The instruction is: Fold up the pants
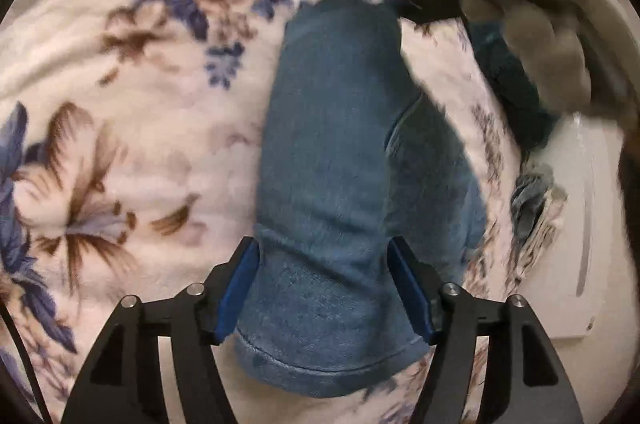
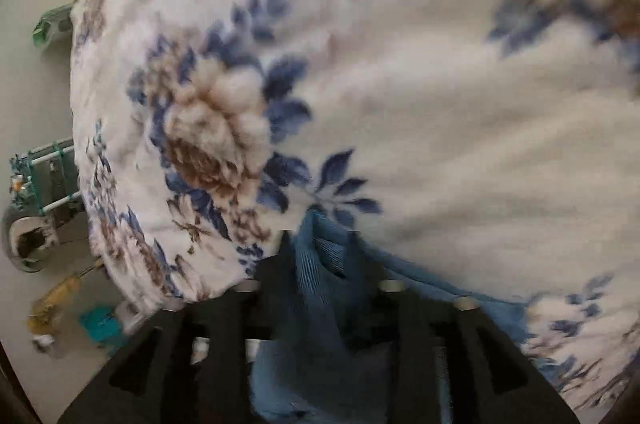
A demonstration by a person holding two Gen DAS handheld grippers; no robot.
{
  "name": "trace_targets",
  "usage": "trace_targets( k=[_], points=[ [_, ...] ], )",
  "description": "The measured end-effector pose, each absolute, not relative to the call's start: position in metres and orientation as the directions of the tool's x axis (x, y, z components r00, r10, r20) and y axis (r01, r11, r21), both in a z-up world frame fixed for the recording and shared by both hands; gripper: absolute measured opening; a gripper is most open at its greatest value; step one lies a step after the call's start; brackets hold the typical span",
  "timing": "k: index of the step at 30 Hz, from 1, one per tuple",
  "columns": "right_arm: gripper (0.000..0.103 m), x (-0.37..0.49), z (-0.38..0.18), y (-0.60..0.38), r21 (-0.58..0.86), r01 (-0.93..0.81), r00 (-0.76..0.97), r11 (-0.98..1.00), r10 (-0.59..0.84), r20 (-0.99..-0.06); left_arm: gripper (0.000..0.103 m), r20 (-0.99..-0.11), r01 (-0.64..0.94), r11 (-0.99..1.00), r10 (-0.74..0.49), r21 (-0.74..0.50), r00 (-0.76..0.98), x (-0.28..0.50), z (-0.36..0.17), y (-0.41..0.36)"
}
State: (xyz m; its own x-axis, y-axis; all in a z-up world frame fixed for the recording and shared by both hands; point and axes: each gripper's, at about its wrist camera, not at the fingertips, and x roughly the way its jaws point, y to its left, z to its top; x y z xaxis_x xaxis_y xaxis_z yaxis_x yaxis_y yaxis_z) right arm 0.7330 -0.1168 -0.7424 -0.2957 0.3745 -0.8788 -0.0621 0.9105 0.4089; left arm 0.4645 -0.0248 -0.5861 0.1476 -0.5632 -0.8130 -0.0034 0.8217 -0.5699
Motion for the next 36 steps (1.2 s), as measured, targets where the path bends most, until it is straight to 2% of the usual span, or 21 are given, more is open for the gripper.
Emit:
trace_targets(
  k=[1, 2, 3, 5, 7, 8, 11, 15, 16, 17, 18, 20, 21, 23, 25, 28, 33, 36],
  points=[
    [0.066, 0.728, -0.722, -0.125, 0.416, -0.076, -0.222, 0.906, 0.392, -0.893, 0.069, -0.81, -0.013, 0.82, -0.562, -0.572, 0.166, 0.466, -0.581, -0.02],
    [0.073, 0.73, -0.707, -0.133, 0.418, -0.08, -0.158, 0.905, 0.403, -0.902, 0.083, -0.802, -0.023, 0.815, -0.565, -0.58, 0.191, 0.471, -0.571, -0.017],
    [0.079, 0.723, -0.692, -0.143, 0.41, -0.082, -0.094, 0.909, 0.402, -0.911, 0.088, -0.796, -0.026, 0.809, -0.571, -0.587, 0.202, 0.476, -0.566, -0.016],
    [0.08, 0.704, -0.669, -0.17, 0.388, -0.063, 0.023, 0.92, 0.39, -0.921, 0.088, -0.782, -0.038, 0.799, -0.576, -0.6, 0.237, 0.493, -0.554, -0.013],
    [0.088, 0.669, -0.659, -0.212, 0.38, 0.017, 0.091, 0.925, 0.377, -0.922, 0.088, -0.788, -0.044, 0.807, -0.561, -0.589, 0.255, 0.518, -0.548, -0.014],
    [0.088, 0.664, -0.657, -0.241, 0.384, 0.056, 0.104, 0.922, 0.377, -0.92, 0.088, -0.789, -0.038, 0.812, -0.554, -0.582, 0.265, 0.532, -0.546, -0.019],
    [0.088, 0.616, -0.671, -0.307, 0.366, 0.244, 0.148, 0.898, 0.338, -0.929, 0.088, -0.813, 0.009, 0.835, -0.539, -0.551, 0.218, 0.578, -0.553, -0.037],
    [0.088, 0.524, -0.72, -0.368, 0.378, 0.543, 0.147, 0.75, 0.358, -0.922, 0.088, -0.853, 0.09, 0.857, -0.514, -0.508, 0.084, 0.617, -0.582, -0.074],
    [0.088, 0.507, -0.73, -0.377, 0.384, 0.591, 0.146, 0.71, 0.374, -0.916, 0.083, -0.873, 0.114, 0.873, -0.482, -0.473, 0.068, 0.621, -0.589, -0.08],
    [0.088, 0.489, -0.745, -0.383, 0.393, 0.639, 0.142, 0.661, 0.402, -0.905, 0.061, -0.89, 0.144, 0.885, -0.453, -0.442, 0.054, 0.626, -0.594, -0.087],
    [0.088, 0.472, -0.76, -0.386, 0.407, 0.678, 0.139, 0.611, 0.438, -0.888, 0.055, -0.912, 0.175, 0.902, -0.408, -0.394, 0.049, 0.628, -0.601, -0.092],
    [0.088, 0.451, -0.782, -0.385, 0.44, 0.719, 0.153, 0.539, 0.494, -0.856, 0.034, -0.916, 0.194, 0.905, -0.396, -0.379, 0.057, 0.631, -0.609, -0.091],
    [0.088, 0.444, -0.79, -0.383, 0.47, 0.72, 0.184, 0.511, 0.513, -0.839, 0.032, -0.914, 0.184, 0.904, -0.402, -0.386, 0.057, 0.631, -0.614, -0.086],
    [0.082, 0.44, -0.798, -0.378, 0.509, 0.702, 0.226, 0.498, 0.522, -0.823, 0.028, -0.902, 0.143, 0.9, -0.424, -0.411, 0.077, 0.632, -0.618, -0.074],
    [0.049, 0.442, -0.8, -0.378, 0.545, 0.677, 0.267, 0.495, 0.525, -0.808, 0.027, -0.886, 0.082, 0.89, -0.455, -0.449, 0.09, 0.633, -0.621, -0.061],
    [0.024, 0.459, -0.778, -0.375, 0.563, 0.584, 0.315, 0.585, 0.476, -0.821, 0.026, -0.88, 0.027, 0.885, -0.465, -0.464, 0.099, 0.638, -0.631, -0.054],
    [0.023, 0.482, -0.733, -0.38, 0.544, 0.453, 0.404, 0.706, 0.381, -0.831, 0.026, -0.868, -0.023, 0.872, -0.483, -0.489, 0.115, 0.641, -0.639, -0.041],
    [0.023, 0.496, -0.76, -0.38, 0.497, 0.461, 0.322, 0.735, 0.383, -0.866, 0.029, -0.87, -0.013, 0.876, -0.478, -0.483, 0.12, 0.64, -0.639, -0.042]
  ],
)
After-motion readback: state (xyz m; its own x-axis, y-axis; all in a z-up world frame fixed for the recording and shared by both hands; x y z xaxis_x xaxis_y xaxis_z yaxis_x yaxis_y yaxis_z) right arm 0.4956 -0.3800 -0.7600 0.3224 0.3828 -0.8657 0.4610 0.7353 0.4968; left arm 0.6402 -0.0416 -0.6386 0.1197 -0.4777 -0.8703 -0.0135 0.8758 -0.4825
